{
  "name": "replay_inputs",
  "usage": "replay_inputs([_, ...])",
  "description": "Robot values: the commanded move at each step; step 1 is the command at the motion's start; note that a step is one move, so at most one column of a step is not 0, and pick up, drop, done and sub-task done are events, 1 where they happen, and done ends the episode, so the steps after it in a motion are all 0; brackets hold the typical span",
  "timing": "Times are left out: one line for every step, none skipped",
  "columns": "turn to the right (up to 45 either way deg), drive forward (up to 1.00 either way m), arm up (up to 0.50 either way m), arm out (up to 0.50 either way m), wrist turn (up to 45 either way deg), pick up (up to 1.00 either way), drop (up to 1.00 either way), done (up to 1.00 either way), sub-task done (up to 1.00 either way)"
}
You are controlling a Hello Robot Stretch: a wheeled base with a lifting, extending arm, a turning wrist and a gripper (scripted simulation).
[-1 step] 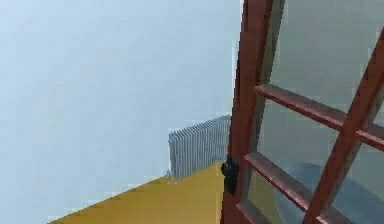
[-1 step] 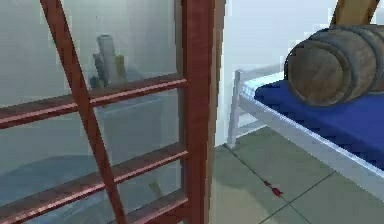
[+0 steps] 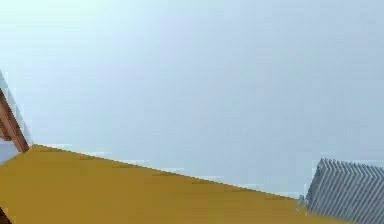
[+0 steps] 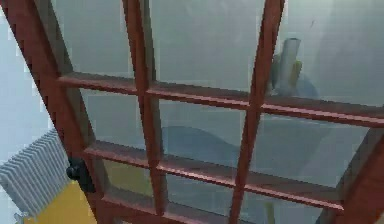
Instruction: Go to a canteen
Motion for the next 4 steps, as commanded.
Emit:
replay_inputs([-27.0, 0.00, 0.00, 0.00, 0.0, 0.00, 0.00, 0.00, 0.00])
replay_inputs([0.0, 1.00, 0.00, 0.00, 0.0, 0.00, 0.00, 0.00, 0.00])
replay_inputs([-6.0, 0.00, 0.00, 0.00, 0.0, 0.00, 0.00, 0.00, 0.00])
replay_inputs([0.0, 0.45, 0.00, 0.00, 0.0, 0.00, 0.00, 0.00, 0.00])
